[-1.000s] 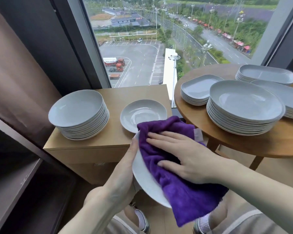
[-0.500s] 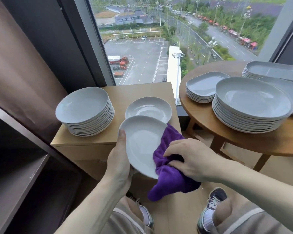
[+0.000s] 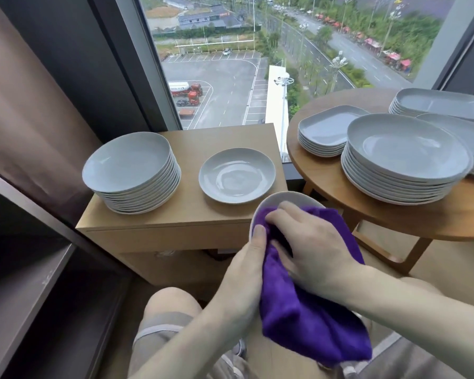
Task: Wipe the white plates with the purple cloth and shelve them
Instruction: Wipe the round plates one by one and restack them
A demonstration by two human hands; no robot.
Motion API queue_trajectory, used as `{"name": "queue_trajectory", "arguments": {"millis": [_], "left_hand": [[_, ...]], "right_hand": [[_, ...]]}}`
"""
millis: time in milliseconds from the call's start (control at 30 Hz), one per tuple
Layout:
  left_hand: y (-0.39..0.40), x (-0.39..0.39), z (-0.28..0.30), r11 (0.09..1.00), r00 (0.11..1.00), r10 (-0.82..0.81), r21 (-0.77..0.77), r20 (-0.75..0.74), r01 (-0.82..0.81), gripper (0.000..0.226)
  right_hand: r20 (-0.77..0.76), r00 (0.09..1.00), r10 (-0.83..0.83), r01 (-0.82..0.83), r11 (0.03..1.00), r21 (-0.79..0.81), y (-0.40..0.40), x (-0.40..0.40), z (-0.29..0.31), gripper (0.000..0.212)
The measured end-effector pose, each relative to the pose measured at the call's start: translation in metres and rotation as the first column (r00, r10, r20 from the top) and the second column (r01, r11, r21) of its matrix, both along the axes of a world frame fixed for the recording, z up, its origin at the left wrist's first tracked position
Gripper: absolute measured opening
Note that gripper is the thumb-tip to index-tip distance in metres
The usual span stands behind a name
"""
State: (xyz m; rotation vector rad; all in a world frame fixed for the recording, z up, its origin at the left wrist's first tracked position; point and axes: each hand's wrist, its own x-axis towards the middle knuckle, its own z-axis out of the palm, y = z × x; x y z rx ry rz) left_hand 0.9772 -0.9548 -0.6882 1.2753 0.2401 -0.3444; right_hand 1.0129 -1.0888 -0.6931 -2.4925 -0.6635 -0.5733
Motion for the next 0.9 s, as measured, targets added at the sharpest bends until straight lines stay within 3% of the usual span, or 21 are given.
{"name": "queue_trajectory", "arguments": {"millis": [100,233,367,467,567,700,900], "left_hand": [[-0.001,-0.002,-0.005,0.998,0.997,-0.057,0.004,0.05,0.057,0.053],[0.009,0.001,-0.004,0.998,0.995,-0.056,0.025,0.081,0.054,0.041],[0.022,0.007,0.008,0.999,0.994,0.003,0.032,0.108,-0.007,0.045],[0.03,0.014,0.015,0.996,0.986,0.077,0.038,0.148,-0.084,0.052],[0.031,0.018,0.025,0.979,0.967,0.176,0.07,0.185,-0.192,0.052],[0.027,0.028,0.038,0.943,0.934,0.301,0.083,0.191,-0.321,0.034],[-0.002,0.05,0.073,0.949,0.935,0.309,0.009,0.173,-0.315,0.046]], "right_hand": [[0.018,0.992,-0.124,0.125,0.989,-0.079,-0.015,0.024,0.0,0.026],[-0.08,0.965,-0.248,0.228,0.952,-0.206,-0.03,0.037,0.001,0.03],[-0.189,0.956,-0.225,0.16,0.937,-0.31,-0.029,0.037,0.006,0.032],[-0.286,0.949,-0.132,0.019,0.93,-0.368,-0.029,0.032,0.004,0.037],[-0.324,0.946,-0.012,-0.089,0.952,-0.294,-0.027,0.021,0.004,0.019],[-0.302,0.938,0.169,-0.211,0.971,-0.114,-0.02,0.009,0.016,0.015],[-0.253,0.934,0.251,-0.24,0.968,0.071,-0.022,0.007,0.045,0.018]]}}
